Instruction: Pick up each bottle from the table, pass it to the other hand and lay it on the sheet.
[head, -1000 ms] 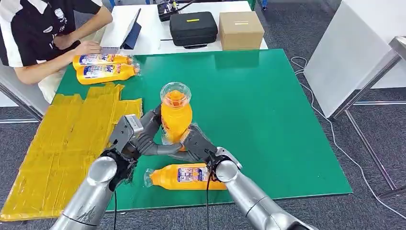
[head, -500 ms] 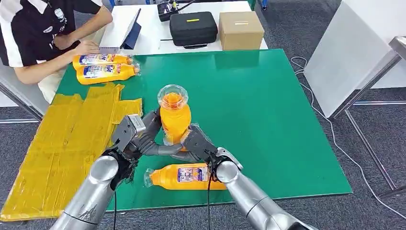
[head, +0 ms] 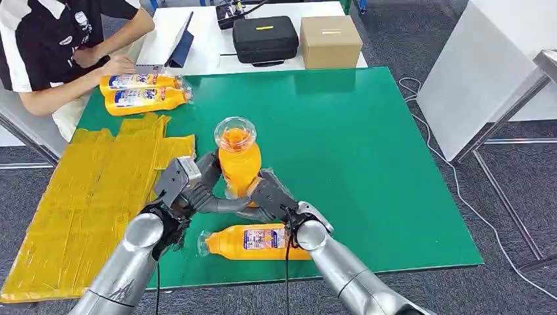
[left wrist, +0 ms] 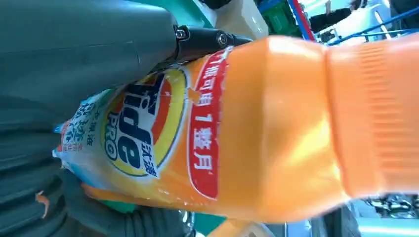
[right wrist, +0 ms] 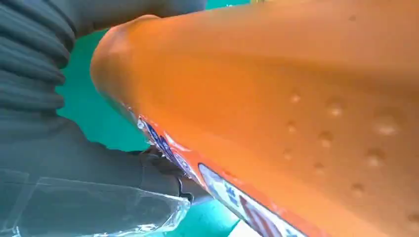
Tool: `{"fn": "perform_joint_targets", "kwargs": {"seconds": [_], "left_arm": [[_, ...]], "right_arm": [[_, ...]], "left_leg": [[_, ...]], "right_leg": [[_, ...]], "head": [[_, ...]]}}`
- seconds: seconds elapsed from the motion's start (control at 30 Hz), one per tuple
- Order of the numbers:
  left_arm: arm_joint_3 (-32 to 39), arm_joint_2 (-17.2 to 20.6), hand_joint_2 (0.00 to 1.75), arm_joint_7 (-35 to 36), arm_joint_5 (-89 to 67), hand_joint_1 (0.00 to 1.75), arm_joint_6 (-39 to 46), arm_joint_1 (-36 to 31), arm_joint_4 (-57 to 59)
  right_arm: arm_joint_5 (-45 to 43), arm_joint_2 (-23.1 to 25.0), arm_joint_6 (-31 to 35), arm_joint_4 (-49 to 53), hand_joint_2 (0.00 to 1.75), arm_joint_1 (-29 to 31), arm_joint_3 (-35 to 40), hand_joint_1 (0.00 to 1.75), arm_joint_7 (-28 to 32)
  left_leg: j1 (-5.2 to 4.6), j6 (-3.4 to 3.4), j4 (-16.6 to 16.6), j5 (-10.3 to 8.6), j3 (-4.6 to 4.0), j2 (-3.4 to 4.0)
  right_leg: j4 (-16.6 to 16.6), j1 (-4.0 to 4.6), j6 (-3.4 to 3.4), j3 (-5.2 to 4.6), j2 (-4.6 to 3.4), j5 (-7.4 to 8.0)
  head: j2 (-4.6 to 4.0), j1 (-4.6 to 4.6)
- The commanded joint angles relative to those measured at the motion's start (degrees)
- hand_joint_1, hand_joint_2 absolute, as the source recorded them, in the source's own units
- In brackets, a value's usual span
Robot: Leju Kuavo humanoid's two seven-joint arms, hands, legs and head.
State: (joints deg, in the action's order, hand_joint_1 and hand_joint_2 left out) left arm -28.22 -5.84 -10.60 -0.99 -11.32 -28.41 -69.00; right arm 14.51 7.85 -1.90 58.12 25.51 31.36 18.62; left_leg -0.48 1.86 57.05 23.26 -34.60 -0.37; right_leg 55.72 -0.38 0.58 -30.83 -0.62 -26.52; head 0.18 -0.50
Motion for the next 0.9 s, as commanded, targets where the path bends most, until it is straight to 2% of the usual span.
{"fn": "perform_joint_targets", "kwargs": {"seconds": [0.03,0.23,0.4,0.6,0.63,0.67,0.9], "left_arm": [[-1.83,-2.25,1.75,1.02,-4.34,0.0,5.04,-4.32,8.07],[-1.86,-2.67,1.75,0.98,-5.88,0.0,6.08,-4.26,8.78],[1.35,-1.8,1.75,0.73,-5.68,0.0,7.41,-2.72,6.14],[6.01,-2.38,1.75,0.45,-3.65,0.0,9.04,-2.12,6.85],[6.5,-2.55,1.75,0.2,-3.24,1.45,9.38,-1.9,6.75],[6.93,-2.68,1.75,0.01,-2.86,1.75,9.67,-1.63,6.48],[7.19,-2.49,1.75,-0.08,-2.53,1.75,9.84,-1.18,5.66]], "right_arm": [[2.28,0.01,1.24,1.81,1.75,1.17,4.94,1.75,-0.36],[7.01,0.04,5.07,2.4,1.75,1.24,5.92,1.75,-2.16],[10.81,0.0,9.92,3.82,1.75,0.24,5.39,1.75,-2.87],[11.32,-0.1,9.74,5.21,1.75,-0.23,5.87,1.75,-3.47],[11.32,-0.02,9.61,4.89,1.75,-0.12,5.94,1.75,-3.47],[11.32,0.04,9.59,4.55,1.75,-0.05,5.95,1.75,-3.51],[11.24,0.27,9.63,3.72,1.75,0.35,5.81,1.75,-3.58]], "left_leg": [[0.05,-0.1,0.01,0.05,0.1,-0.05],[0.07,-0.11,0.03,0.08,0.1,-0.05],[0.05,-0.12,-0.01,0.08,0.14,0.01],[0.02,-0.09,-0.01,0.05,0.08,0.04],[0.06,-0.15,-0.01,0.12,0.21,0.08],[0.02,-0.09,-0.03,0.06,0.11,0.07],[0.06,-0.13,-0.01,0.1,0.17,0.07]], "right_leg": [[-0.04,0.05,0.0,0.14,0.08,-0.04],[-0.06,0.07,0.01,0.17,0.07,-0.05],[-0.07,0.04,-0.01,0.18,0.04,-0.05],[-0.03,0.03,0.0,0.1,-0.01,-0.03],[-0.08,0.07,-0.01,0.26,-0.02,-0.07],[-0.05,0.03,0.0,0.12,-0.04,-0.02],[-0.07,0.07,0.0,0.22,-0.01,-0.05]], "head": [[0.0,0.02],[0.0,0.02],[0.0,-0.02],[0.0,0.0],[0.0,0.0],[0.0,0.0],[0.0,0.0]]}}
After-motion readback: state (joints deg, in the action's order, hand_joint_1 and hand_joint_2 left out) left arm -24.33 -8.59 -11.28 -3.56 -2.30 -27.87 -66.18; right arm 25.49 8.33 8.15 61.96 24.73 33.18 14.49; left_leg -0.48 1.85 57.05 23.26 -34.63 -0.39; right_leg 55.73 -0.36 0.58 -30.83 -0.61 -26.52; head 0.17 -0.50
